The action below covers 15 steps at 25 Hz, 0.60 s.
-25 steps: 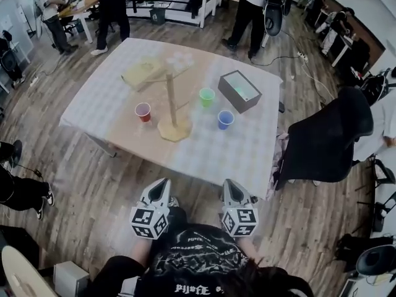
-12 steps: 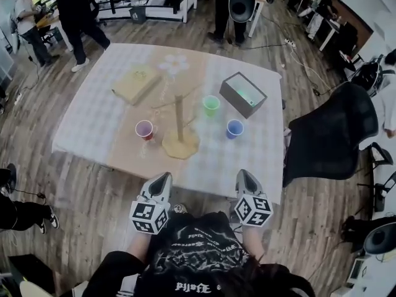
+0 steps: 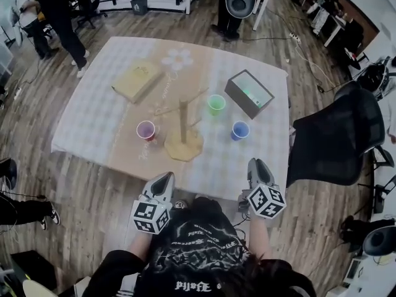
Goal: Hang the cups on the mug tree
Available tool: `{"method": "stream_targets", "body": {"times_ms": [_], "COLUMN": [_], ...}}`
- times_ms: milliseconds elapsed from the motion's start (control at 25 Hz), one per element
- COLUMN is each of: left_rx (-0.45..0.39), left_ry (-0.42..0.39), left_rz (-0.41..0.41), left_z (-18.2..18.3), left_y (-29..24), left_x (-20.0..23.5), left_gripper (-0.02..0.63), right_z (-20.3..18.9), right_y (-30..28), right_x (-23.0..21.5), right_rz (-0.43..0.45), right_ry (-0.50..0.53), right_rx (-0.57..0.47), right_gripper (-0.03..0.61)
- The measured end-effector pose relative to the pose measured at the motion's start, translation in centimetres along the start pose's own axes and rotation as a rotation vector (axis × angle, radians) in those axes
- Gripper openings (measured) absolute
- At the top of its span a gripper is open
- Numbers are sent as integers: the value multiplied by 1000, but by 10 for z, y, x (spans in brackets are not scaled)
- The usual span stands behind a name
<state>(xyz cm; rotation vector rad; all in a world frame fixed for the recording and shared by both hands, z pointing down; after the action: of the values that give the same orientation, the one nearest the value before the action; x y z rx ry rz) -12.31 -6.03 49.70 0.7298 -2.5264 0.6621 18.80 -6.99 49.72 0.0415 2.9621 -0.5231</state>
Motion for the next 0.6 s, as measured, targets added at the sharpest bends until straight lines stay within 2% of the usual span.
{"method": "stream_targets", "body": {"times_ms": [400, 600], "left_rx": [-32, -31], "left_ry": [45, 61], "left_rz": [86, 152], "left_z": [21, 17], "left_y": [-15, -11], "left_x": [14, 27], "left_gripper": [21, 20], "right_z": [19, 18], "right_y": [-71, -117], "right_x": [-46, -52], "right_rz": [-12, 45], "right_ry": [-64, -62], "right_rx": [62, 174], "right_gripper": [169, 175]}}
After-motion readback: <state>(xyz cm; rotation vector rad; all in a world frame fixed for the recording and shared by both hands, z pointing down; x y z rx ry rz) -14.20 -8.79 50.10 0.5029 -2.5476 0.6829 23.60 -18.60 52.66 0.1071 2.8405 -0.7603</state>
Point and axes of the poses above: the fingertips, and each gripper's own axes: y backward along the fingers, x to its left, z out of its top, the point moved 4 cm from there along y, backward along the fingers, and after that the axes turned 15 degrees about y, right-handed, at the moved point
